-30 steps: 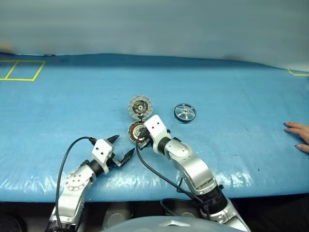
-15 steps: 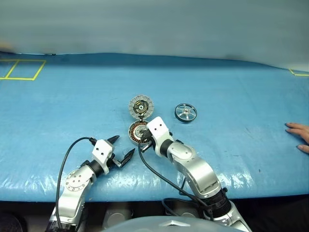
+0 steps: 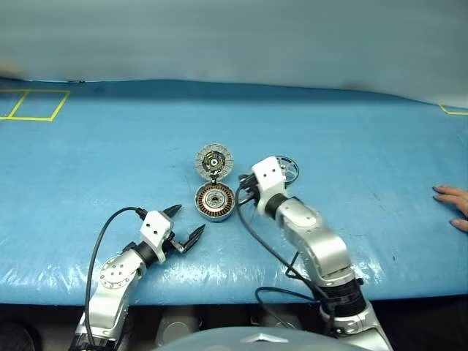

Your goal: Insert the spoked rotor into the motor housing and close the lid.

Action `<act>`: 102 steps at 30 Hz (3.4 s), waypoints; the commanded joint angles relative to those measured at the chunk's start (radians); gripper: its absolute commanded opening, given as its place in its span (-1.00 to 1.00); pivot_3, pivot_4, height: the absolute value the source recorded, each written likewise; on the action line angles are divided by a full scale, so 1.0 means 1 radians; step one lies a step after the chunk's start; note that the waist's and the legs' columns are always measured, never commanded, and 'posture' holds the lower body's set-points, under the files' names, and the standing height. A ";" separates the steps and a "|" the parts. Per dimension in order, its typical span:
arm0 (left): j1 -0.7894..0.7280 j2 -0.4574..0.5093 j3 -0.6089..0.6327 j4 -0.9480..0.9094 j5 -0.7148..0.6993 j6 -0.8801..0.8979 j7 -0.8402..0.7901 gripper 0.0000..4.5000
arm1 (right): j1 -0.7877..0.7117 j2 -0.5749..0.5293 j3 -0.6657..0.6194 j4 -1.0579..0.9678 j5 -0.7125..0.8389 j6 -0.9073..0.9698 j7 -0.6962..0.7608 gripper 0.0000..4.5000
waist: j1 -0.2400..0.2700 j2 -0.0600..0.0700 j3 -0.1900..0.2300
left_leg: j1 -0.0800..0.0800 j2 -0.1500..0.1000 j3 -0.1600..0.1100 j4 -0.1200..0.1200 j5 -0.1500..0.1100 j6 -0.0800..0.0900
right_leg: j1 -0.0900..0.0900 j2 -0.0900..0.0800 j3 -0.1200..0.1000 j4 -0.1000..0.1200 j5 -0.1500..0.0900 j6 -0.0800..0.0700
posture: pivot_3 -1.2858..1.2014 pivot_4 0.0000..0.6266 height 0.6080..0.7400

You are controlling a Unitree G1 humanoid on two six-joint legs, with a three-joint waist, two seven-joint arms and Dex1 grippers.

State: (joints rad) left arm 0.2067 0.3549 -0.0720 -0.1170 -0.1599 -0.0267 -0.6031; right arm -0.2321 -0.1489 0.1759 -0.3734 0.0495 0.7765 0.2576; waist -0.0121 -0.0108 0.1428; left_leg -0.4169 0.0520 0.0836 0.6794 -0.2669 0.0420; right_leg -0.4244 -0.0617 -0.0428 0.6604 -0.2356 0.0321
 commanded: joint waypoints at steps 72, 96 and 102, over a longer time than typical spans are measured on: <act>-0.023 -0.003 -0.014 -0.061 -0.008 0.030 0.008 1.00 | -0.091 0.002 -0.214 0.045 0.088 0.244 -0.117 0.99 | -0.002 0.001 0.001 | -0.001 0.000 0.002 -0.002 0.000 0.000 | 0.001 0.001 0.002 0.001 0.003 0.006 | 0.03 -0.52 1.00; -0.036 -0.012 -0.025 -0.058 -0.027 0.039 -0.025 1.00 | 0.075 0.161 -0.462 -0.342 0.071 0.272 -0.365 0.99 | -0.001 0.001 0.000 | -0.001 0.000 0.002 -0.002 0.001 -0.001 | 0.001 0.001 0.002 0.001 0.003 0.006 | 0.03 -0.52 1.00; -0.038 -0.012 -0.036 -0.063 -0.034 0.045 -0.041 1.00 | 0.133 0.142 -0.502 -0.461 0.085 0.400 -0.356 0.99 | -0.003 0.002 0.000 | 0.000 0.000 0.002 -0.002 0.001 -0.001 | 0.001 0.001 0.003 0.001 0.003 0.006 | 0.03 -0.52 1.00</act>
State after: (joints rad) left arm 0.1742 0.3447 -0.1011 -0.1390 -0.1792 0.0203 -0.6364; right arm -0.1013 0.0006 -0.3081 -0.7706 0.1246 1.1389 -0.1052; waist -0.0147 -0.0089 0.1431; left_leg -0.4169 0.0521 0.0859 0.6778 -0.2661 0.0410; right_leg -0.4229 -0.0603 -0.0401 0.6619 -0.2324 0.0378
